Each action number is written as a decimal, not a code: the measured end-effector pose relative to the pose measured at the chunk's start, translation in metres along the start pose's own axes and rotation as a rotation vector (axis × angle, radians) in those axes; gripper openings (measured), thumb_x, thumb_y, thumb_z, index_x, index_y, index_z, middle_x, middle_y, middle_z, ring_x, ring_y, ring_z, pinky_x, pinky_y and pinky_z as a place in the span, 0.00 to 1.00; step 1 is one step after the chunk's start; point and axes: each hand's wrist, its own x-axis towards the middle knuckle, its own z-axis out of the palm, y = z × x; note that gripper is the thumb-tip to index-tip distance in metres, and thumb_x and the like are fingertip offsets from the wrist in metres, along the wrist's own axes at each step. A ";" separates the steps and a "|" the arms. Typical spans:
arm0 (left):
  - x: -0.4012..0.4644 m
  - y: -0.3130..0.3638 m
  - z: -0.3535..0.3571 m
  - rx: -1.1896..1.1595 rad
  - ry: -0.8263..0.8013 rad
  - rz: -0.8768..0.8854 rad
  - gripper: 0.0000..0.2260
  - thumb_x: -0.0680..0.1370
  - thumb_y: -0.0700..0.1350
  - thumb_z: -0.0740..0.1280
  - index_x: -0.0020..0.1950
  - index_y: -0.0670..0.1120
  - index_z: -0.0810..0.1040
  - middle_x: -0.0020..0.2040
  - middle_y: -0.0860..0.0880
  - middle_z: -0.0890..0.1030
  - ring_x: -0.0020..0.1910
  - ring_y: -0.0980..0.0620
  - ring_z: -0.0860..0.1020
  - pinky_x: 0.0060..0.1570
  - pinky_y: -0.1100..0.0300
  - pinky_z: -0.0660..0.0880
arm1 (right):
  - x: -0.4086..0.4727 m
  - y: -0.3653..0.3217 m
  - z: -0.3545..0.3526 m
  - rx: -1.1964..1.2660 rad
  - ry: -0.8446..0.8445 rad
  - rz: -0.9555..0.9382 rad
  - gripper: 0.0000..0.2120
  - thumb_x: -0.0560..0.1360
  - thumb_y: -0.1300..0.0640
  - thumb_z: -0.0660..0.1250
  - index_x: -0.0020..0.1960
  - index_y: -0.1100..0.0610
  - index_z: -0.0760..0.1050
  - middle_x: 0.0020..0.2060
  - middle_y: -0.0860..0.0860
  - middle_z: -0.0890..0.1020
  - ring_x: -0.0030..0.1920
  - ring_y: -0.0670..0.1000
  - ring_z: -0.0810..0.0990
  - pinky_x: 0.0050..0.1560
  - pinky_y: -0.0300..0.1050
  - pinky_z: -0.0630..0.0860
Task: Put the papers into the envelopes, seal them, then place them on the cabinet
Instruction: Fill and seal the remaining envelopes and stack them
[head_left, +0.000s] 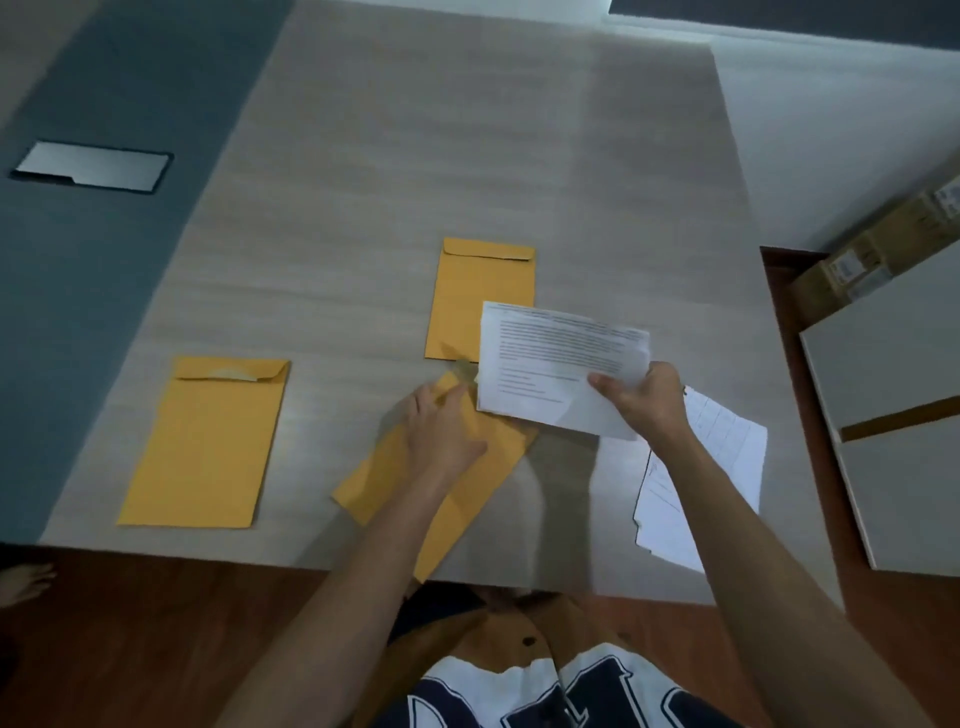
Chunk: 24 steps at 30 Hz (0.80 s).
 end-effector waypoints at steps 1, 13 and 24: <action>0.003 0.004 0.002 0.072 -0.034 0.002 0.44 0.65 0.57 0.78 0.76 0.55 0.60 0.74 0.42 0.57 0.74 0.43 0.56 0.69 0.51 0.62 | 0.007 -0.004 -0.003 -0.029 0.002 -0.021 0.16 0.69 0.56 0.78 0.53 0.62 0.82 0.47 0.56 0.84 0.45 0.55 0.84 0.50 0.52 0.82; 0.020 0.021 -0.002 0.397 -0.061 0.037 0.45 0.57 0.65 0.79 0.68 0.54 0.63 0.66 0.44 0.63 0.65 0.44 0.64 0.59 0.53 0.67 | 0.050 -0.011 -0.020 -0.226 -0.137 -0.177 0.15 0.69 0.53 0.77 0.50 0.63 0.83 0.42 0.55 0.84 0.40 0.53 0.83 0.45 0.49 0.80; 0.022 0.016 -0.009 0.395 -0.049 0.171 0.47 0.54 0.64 0.80 0.66 0.51 0.64 0.66 0.47 0.64 0.63 0.47 0.66 0.61 0.55 0.69 | 0.074 -0.004 -0.017 -0.382 -0.418 -0.184 0.16 0.68 0.52 0.77 0.51 0.60 0.84 0.46 0.52 0.85 0.45 0.52 0.84 0.49 0.51 0.82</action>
